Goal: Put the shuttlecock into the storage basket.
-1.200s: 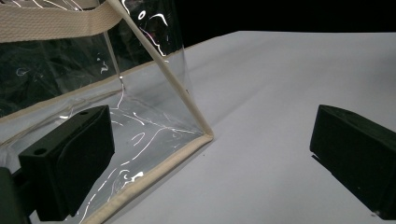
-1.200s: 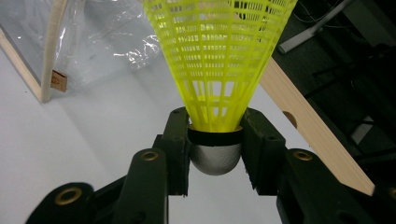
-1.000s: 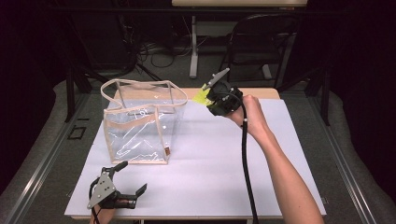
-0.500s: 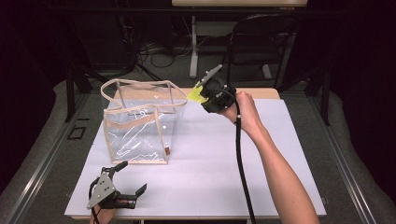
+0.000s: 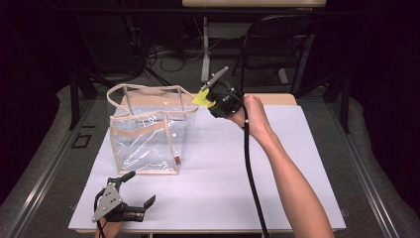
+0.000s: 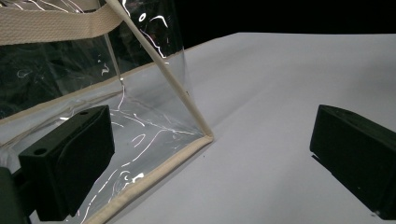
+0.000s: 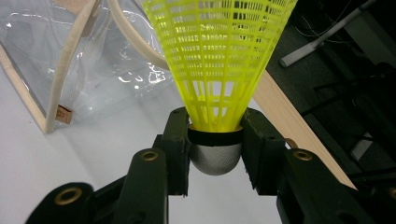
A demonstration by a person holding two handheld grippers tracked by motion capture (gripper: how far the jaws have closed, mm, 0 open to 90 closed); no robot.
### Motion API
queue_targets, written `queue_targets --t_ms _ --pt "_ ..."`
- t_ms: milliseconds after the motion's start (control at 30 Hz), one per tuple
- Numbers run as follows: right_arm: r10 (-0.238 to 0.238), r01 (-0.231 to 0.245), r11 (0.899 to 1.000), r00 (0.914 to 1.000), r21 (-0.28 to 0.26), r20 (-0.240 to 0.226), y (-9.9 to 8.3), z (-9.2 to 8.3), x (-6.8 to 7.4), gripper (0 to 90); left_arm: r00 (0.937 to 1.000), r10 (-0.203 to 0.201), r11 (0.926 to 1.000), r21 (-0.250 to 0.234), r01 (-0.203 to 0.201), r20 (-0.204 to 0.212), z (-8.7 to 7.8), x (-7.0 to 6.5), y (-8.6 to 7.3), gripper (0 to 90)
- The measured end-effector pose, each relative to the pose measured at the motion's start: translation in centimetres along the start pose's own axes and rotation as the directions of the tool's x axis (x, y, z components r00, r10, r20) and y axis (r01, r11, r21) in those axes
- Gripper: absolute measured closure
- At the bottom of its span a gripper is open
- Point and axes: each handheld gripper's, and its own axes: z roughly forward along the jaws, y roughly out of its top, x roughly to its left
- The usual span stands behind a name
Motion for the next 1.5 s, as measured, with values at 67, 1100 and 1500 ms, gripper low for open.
queue_targets --t_ms 67,1100,1500 --pt "-0.001 0.001 1.0 1.0 0.0 0.003 0.2 0.1 0.1 64.7 1.0 -0.002 1.0 -0.002 0.002 0.0 0.0 0.0 0.0 0.1" --pt "-0.016 0.016 0.999 0.9999 -0.049 -0.005 2.9 1.5 1.3 64.7 1.0 0.001 1.0 -0.006 -0.001 0.002 -0.1 0.0 0.0 0.1" --pt "-0.024 0.023 0.998 0.9997 -0.061 -0.007 4.0 2.3 1.7 64.7 1.0 0.002 1.0 -0.007 -0.002 0.002 -0.1 0.0 0.0 0.1"
